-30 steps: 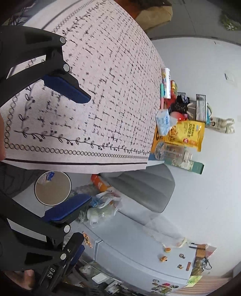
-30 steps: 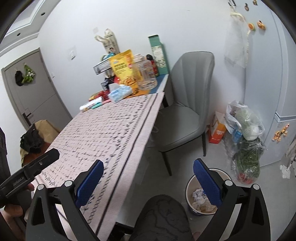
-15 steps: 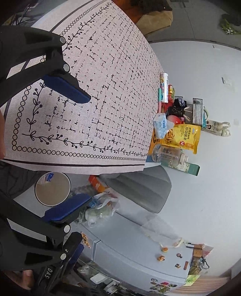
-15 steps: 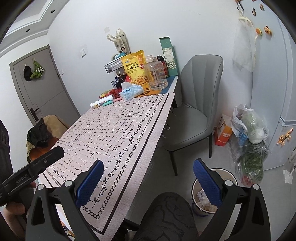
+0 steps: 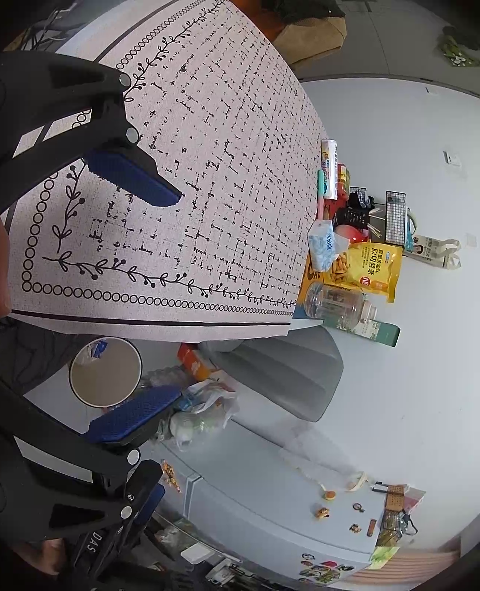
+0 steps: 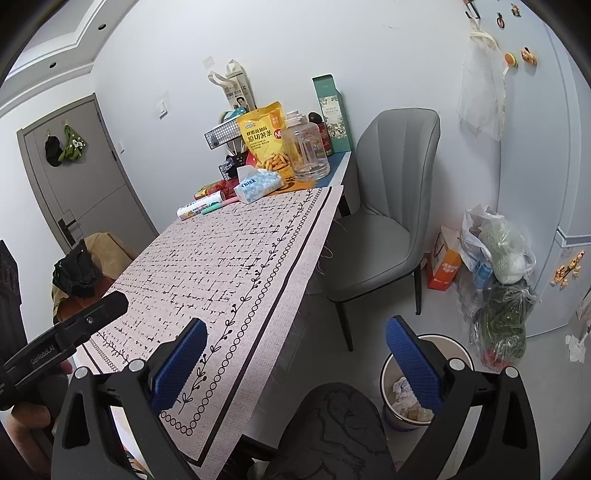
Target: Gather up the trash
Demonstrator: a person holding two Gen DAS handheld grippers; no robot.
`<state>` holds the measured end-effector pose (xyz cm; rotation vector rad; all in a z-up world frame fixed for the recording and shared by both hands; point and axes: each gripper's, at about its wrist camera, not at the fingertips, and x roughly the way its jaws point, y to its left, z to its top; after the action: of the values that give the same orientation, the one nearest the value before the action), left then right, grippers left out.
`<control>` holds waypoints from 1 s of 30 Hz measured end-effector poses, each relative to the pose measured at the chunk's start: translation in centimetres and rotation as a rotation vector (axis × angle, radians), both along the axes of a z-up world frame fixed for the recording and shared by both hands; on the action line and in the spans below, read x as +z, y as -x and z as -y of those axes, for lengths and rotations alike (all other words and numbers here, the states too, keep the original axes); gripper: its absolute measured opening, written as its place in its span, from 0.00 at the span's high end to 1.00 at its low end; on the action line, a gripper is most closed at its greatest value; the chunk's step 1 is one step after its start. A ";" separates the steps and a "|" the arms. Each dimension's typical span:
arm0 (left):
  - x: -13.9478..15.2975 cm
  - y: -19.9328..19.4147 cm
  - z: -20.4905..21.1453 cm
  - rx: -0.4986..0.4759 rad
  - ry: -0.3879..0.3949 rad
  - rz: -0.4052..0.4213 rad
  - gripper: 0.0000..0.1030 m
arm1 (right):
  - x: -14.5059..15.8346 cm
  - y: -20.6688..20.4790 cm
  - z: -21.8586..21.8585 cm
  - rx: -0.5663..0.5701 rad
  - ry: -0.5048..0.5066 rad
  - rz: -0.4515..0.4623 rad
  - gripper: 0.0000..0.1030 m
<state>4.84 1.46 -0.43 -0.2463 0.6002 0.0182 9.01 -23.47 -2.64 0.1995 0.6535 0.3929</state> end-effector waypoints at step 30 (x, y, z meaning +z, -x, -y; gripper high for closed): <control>-0.4 0.1 0.3 0.019 -0.004 -0.002 0.06 | -0.9 0.2 -0.9 0.007 0.005 -0.003 0.08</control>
<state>4.74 1.17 -0.82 -0.2482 0.6002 0.0379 8.84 -22.59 -3.54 0.1932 0.6582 0.3974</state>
